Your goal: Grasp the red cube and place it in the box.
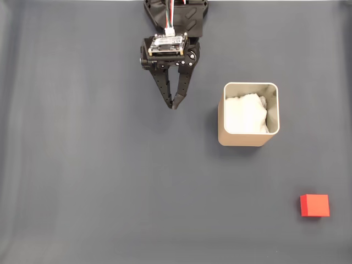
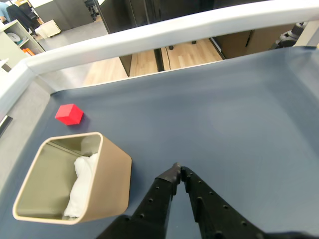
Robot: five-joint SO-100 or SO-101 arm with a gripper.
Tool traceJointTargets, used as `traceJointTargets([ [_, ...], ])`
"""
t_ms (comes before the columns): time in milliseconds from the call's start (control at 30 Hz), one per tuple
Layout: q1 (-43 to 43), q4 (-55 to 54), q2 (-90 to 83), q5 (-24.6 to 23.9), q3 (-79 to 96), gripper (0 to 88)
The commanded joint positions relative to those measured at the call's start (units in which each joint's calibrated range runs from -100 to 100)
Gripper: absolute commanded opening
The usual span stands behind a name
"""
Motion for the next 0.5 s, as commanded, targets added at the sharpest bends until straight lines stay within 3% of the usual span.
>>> traceJointTargets([
  [0, -0.90, -0.45, 5.33, -0.39, -9.96, 0.3],
  [467, -8.85, 6.20, 20.39, 1.71, -35.39, 0.3],
])
